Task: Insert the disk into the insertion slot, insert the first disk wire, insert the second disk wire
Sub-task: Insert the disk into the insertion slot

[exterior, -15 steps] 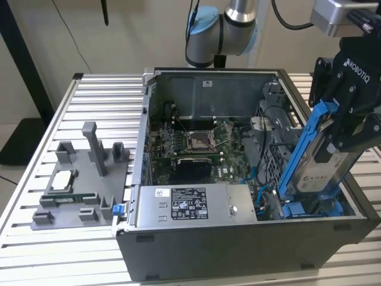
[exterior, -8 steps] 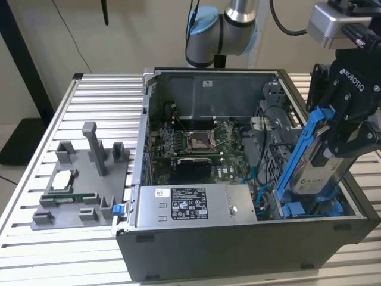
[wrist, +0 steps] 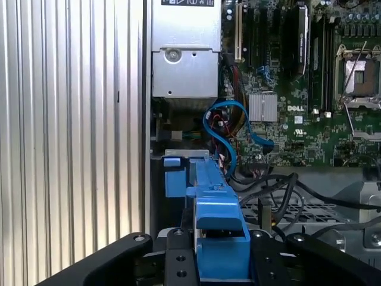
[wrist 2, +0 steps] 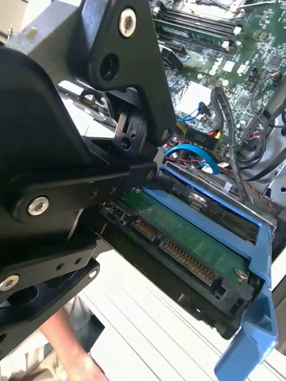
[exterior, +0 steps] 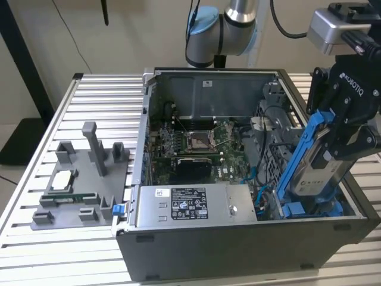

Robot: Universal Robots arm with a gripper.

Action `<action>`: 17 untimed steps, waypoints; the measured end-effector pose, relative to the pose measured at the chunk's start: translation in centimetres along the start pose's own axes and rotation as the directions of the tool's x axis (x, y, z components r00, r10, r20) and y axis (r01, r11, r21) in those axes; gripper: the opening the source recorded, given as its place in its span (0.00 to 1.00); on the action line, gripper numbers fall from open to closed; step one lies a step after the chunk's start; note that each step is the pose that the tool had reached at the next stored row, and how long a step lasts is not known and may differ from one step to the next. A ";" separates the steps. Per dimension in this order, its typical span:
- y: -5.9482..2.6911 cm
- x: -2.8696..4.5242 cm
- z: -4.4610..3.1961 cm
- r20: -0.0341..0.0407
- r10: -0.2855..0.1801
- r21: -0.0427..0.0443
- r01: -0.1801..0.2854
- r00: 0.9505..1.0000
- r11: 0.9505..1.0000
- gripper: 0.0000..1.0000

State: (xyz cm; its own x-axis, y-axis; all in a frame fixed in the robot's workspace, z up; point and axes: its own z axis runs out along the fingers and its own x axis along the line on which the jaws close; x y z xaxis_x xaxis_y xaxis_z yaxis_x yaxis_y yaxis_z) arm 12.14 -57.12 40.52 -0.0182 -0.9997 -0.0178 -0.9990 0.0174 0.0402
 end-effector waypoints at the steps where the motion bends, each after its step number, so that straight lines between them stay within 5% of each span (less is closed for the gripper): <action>1: -0.01 0.00 0.19 0.000 0.000 0.000 0.000 1.000 1.000 0.00; 14: -0.10 0.03 2.03 0.001 0.000 -0.001 0.000 1.000 1.000 0.00; 15: -0.10 0.03 2.03 0.001 0.000 -0.001 0.000 1.000 1.000 1.00; 17: -0.10 0.04 2.04 0.001 0.000 -0.001 0.000 1.000 1.000 1.00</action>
State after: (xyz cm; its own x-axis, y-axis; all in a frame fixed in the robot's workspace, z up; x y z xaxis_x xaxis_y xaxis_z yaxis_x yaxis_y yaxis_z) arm 12.15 -57.12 38.47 -0.0181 -0.9997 -0.0193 -0.9990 0.0173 0.0414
